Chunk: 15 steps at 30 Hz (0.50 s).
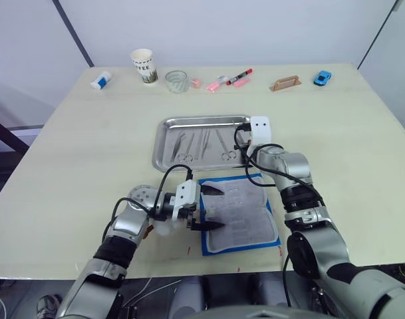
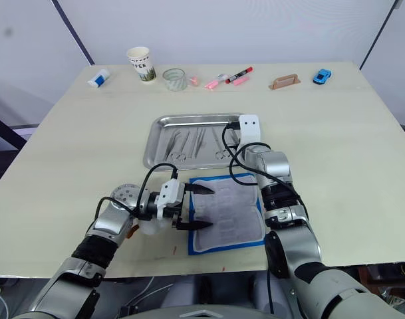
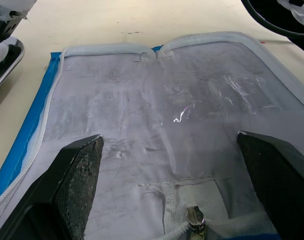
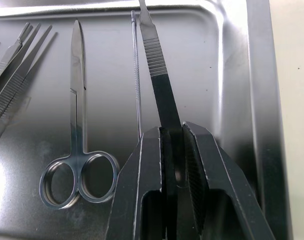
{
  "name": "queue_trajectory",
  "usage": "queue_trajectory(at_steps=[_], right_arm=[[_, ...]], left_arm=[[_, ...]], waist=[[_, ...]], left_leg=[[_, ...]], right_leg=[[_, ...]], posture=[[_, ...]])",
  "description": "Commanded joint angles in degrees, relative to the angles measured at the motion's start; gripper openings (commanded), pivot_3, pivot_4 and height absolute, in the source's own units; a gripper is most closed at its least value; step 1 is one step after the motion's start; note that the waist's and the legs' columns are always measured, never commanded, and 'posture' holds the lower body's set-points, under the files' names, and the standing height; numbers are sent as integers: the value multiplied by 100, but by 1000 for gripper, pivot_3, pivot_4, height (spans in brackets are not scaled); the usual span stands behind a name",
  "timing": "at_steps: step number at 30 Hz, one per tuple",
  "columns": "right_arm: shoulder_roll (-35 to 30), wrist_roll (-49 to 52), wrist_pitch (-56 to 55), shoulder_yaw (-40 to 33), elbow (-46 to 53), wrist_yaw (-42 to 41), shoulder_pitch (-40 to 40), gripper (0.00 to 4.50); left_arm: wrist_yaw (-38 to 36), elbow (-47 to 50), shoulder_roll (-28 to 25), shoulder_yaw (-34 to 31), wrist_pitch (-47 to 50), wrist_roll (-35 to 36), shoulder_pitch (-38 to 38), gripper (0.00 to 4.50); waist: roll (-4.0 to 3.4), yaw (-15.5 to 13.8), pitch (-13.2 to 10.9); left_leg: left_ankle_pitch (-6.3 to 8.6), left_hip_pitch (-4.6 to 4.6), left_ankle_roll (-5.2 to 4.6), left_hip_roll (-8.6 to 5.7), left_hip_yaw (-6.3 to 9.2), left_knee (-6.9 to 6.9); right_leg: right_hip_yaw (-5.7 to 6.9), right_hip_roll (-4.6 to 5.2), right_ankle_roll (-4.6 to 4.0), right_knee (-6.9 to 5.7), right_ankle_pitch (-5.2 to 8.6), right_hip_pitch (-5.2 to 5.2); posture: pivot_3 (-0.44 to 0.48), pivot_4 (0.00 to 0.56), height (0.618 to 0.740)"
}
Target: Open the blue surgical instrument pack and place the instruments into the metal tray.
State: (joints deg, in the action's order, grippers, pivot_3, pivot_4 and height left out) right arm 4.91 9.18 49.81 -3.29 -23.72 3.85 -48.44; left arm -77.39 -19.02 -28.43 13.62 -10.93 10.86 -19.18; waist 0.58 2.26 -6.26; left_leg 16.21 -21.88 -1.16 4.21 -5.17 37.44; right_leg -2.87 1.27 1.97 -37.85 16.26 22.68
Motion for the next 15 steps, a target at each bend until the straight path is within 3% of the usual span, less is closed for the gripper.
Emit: queue_trajectory(at_steps=[1,2,5,10,15], right_arm=[[47,7,-98,-25,83,-22,-215,1244],[43,1,-102,-16,96,-21,-215,1369],[31,8,-109,38,314,-82,-181,2551],[-14,100,-247,389,1248,-575,180,2551],[-230,288,-1358,814,2418,-1601,974,2551]], left_arm=[[106,-237,-7,222,176,-256,260,4500],[107,-230,-8,221,178,-254,266,4500],[126,-229,-3,206,173,-241,276,4500],[153,-193,22,93,184,-107,307,4500],[165,218,156,-295,280,452,426,4500]], waist=[[0,1,0],[0,4,0],[0,3,0],[-2,7,-2],[-4,25,-4]], left_leg=[[0,0,0,0,0,0],[0,0,0,1,-1,0],[0,0,0,1,0,-1],[0,-2,0,1,-1,-2],[1,-6,0,1,6,-8]], right_leg=[[0,0,0,0,0,0],[0,0,0,0,0,0],[1,3,0,1,0,0],[1,7,1,2,0,1],[8,6,3,6,1,2]], posture=[[0,150,740],[0,150,740],[0,150,740],[0,150,740],[0,150,740]])
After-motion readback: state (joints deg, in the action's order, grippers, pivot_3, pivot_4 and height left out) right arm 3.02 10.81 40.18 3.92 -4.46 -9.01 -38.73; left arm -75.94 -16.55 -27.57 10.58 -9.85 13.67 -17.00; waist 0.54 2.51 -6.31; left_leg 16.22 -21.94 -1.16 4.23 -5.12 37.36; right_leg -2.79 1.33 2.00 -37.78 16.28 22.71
